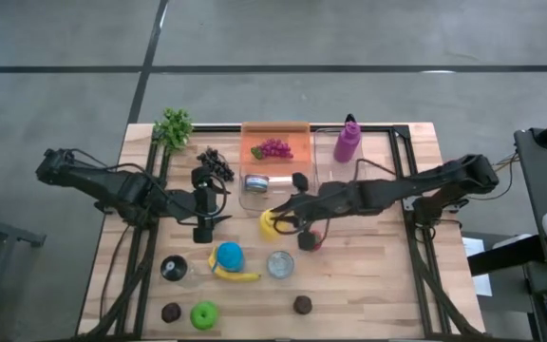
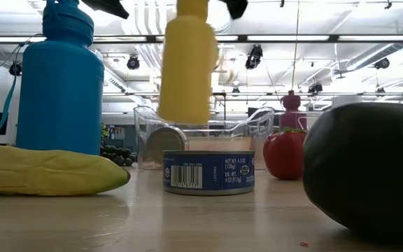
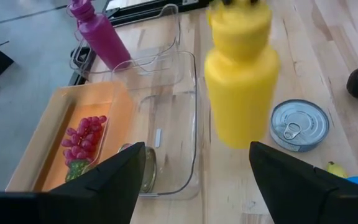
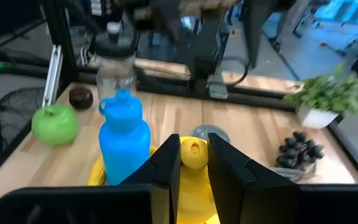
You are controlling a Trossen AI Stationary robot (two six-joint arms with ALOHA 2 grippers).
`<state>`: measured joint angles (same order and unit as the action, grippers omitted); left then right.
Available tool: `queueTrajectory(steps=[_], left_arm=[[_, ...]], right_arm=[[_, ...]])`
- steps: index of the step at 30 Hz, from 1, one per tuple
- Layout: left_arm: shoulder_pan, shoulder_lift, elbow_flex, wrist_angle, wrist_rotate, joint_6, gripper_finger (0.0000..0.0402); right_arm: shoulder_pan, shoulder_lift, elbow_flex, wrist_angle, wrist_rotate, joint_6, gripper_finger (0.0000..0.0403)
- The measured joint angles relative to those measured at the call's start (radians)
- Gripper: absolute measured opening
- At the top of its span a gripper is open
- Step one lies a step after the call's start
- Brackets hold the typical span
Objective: Pick & Place Food Item
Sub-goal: Put the yellow water bottle into the right transparent bin
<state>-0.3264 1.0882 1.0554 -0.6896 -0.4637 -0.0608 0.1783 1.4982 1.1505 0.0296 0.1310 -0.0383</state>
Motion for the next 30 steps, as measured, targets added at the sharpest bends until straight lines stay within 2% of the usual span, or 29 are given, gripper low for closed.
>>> queueTrajectory(steps=[6, 10, 13, 18, 25, 30], left_arm=[[0.000, 0.000, 0.000, 0.010, 0.000, 0.001, 0.0289], [0.000, 0.000, 0.000, 0.010, 0.000, 0.001, 0.0293], [0.000, 0.000, 0.000, 0.012, 0.000, 0.003, 0.0296], [0.000, 0.000, 0.000, 0.013, 0.000, 0.003, 0.0294], [0.000, 0.000, 0.000, 0.013, 0.000, 0.003, 0.0290], [0.000, 0.000, 0.000, 0.013, 0.000, 0.003, 0.0296]], right_arm=[[-0.002, -0.112, 0.001, -0.061, 0.035, -0.004, 0.0056], [-0.003, -0.196, 0.001, -0.112, 0.122, -0.019, 0.0056], [-0.003, -0.258, 0.001, -0.164, 0.229, -0.026, 0.0056], [-0.003, -0.338, 0.001, -0.225, 0.476, -0.019, 0.0056], [-0.017, -0.354, 0.001, -0.238, 0.849, 0.101, 0.0056], [-0.096, -0.337, -0.007, -0.288, 0.863, 0.218, 0.0056]])
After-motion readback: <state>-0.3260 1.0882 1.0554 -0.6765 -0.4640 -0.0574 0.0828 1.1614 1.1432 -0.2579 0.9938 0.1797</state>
